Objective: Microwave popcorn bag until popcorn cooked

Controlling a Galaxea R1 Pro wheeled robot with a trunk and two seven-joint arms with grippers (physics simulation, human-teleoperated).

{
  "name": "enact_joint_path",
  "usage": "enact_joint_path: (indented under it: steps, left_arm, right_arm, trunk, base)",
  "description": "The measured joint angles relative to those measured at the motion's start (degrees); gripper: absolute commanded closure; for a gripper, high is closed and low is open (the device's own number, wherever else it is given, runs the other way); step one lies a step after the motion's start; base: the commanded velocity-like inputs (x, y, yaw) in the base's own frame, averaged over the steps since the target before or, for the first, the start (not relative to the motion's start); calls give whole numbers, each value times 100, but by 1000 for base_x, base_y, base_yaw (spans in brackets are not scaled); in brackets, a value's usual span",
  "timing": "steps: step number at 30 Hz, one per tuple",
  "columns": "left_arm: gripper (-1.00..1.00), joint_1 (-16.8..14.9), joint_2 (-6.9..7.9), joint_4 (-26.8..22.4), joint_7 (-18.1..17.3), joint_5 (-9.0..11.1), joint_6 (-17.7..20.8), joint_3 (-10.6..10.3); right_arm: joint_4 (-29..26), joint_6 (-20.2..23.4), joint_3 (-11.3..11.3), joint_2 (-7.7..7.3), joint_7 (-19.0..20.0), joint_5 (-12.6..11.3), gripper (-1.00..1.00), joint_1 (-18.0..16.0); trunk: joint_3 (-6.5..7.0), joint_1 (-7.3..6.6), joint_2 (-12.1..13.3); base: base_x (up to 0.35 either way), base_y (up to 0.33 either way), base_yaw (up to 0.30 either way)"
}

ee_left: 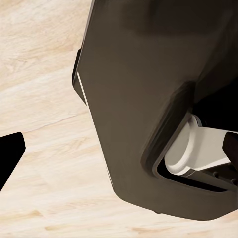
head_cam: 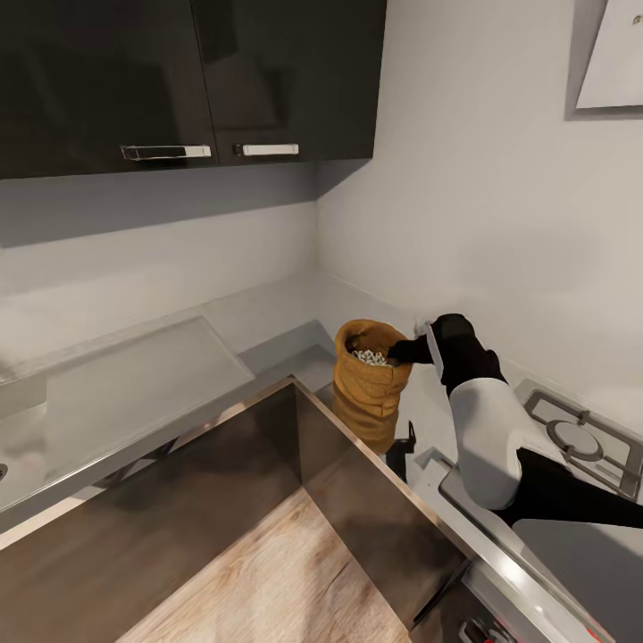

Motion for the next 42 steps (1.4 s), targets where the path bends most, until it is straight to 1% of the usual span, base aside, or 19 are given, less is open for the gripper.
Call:
enact_joint_path:
  steps: [1,6,8,9,11,15,20,22,23,27,32,33,36,38,40,42]
  left_arm:
    - [-100,-1,0,0,2,0,0,0]
    - [-100,-1,0,0,0,-5,0,0]
    - [-100,0,0,-1,0,-5,0,0]
    - [-100,-1,0,-1,1,-5,0,0]
    - [-100,0,0,0,0,-4,0,0]
    - [-100,1,0,0,0,-5,0,2]
    - [-100,0,0,0,-1,-8,0,2]
    - [-100,0,0,0,0,-7,0,2]
    - [-100,-2,0,-1,0,-8,0,2]
    - [-100,0,0,0,2,-8,0,3]
    - [-100,1,0,0,6,-6,0,3]
    - [-100,0,0,0,7,-6,0,1]
    - [-100,-2,0,0,7,-3,0,0]
    - [-100,-1,0,0,7,-5,0,0]
    - [-100,0,0,0,9,-7,0,1]
    - [-100,-2,0,0,13,-7,0,3]
  right_arm:
    - [0,-20,0,0,-1,-3,100,0]
    - [-2,-13,1,-8,10,-4,100,-2]
    - [-5,20,2,-9,10,38,100,-5]
    - [-26,33,2,-10,11,98,100,-5]
    - [-4,47,2,-9,11,28,100,-3]
    - [-3,96,1,-9,17,4,100,-3]
    - [-10,538,-10,-10,20,-4,100,-9]
    - [-18,793,-22,-15,21,6,100,-9]
    - [-43,909,-20,-16,23,13,100,-11]
    - [-134,914,-20,-25,23,8,100,-10]
    - [-684,915,6,7,15,-4,100,-10]
    - [-782,915,18,12,13,10,100,-10]
    - [-853,915,39,11,9,59,100,-9]
    - [-862,914,50,-3,-53,159,100,-9]
    - [-863,915,56,-6,-133,341,100,-9]
    - [-863,916,59,-7,-160,429,100,-9]
  trunk:
    - [0,0,0]
    - [1,0,-1]
    - [1,0,-1]
    - [1,-1,-2]
    - [1,0,0]
    - [1,0,0]
    - [1,0,-1]
    - [0,0,0]
    - [1,0,-1]
    - [0,0,0]
    - [0,0,0]
    - [0,0,0]
    - [0,0,0]
    - [0,0,0]
    - [0,0,0]
    - [0,0,0]
  base:
    - [0,0,0]
    - [0,0,0]
    - [0,0,0]
    - [0,0,0]
    - [0,0,0]
    - [0,0,0]
    - [0,0,0]
    - [0,0,0]
    - [0,0,0]
    - [0,0,0]
    - [0,0,0]
    - [0,0,0]
    - [0,0,0]
    - [0,0,0]
    - [0,0,0]
    - [0,0,0]
